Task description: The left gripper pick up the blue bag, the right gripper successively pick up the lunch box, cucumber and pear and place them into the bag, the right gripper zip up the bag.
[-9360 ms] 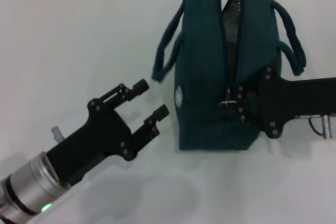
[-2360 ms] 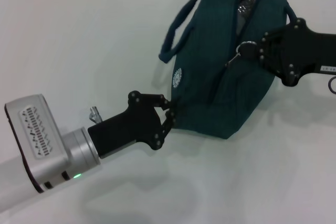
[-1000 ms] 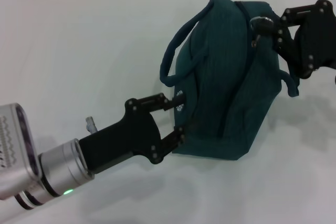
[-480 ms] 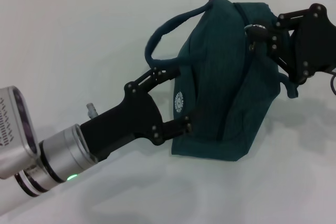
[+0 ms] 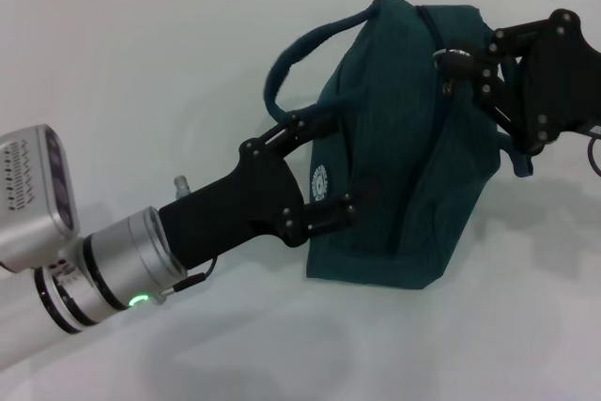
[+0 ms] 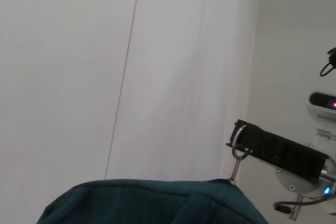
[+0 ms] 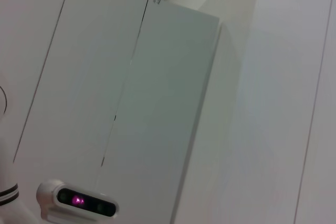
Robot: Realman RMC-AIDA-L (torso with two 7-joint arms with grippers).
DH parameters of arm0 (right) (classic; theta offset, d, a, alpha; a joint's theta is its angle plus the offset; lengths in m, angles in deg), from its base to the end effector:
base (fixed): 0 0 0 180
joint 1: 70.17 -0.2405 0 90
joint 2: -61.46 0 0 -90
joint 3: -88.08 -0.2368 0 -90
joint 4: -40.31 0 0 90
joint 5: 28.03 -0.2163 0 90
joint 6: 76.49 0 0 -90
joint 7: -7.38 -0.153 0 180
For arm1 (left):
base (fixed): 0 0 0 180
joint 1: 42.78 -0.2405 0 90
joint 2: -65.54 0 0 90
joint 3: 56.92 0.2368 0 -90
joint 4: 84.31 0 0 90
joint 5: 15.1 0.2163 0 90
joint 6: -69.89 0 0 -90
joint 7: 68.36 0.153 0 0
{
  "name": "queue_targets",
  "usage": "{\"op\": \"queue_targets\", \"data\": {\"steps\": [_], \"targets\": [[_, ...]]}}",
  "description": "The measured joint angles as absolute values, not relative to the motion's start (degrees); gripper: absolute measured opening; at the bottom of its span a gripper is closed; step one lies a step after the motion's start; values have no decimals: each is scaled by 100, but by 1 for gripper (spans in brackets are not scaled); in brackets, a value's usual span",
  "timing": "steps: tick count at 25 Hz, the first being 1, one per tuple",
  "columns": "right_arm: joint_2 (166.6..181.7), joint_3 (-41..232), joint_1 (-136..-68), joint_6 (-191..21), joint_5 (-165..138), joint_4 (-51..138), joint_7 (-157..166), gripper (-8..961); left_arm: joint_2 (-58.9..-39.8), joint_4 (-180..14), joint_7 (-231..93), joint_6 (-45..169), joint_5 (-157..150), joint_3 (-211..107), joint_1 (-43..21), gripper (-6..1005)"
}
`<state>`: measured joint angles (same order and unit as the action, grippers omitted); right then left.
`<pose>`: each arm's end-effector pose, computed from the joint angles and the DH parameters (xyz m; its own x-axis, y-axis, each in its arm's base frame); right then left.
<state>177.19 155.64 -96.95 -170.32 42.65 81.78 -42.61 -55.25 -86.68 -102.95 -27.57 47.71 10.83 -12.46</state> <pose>0.1645 0.3251 0.0252 0.6366 0.3371 -0.6936 0.0458 -0.9144 -0.4023 -0.2239 0.2557 -0.0701 0.5249 0.0624 0.8489 0.4044 -0.8958 -0.1842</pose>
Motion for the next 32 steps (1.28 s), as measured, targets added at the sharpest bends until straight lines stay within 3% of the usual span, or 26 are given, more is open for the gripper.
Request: {"op": "queue_targets", "data": {"steps": [10,16,21,32], "targets": [[17717,15597,-9707,-17031,4266,8180,-4196,19,-5523,-8667,-10302,-2458,4705,1058,-1146,871],[17704,15646,-9675,-17032,4278,8180,-4118,19,-5522,-8626,-10158,-2433,4702,1058,-1144,650],[17703,15646,-9667,-17036,4281,8049,-3986,20,-5521,-8534,-9929,-2485,4852,1102,-1179,410],[17702,15728,-9688,-17074,4282,7942,-3833,20,-5524,-8458,-9310,-2911,5090,1073,-1335,129]]}}
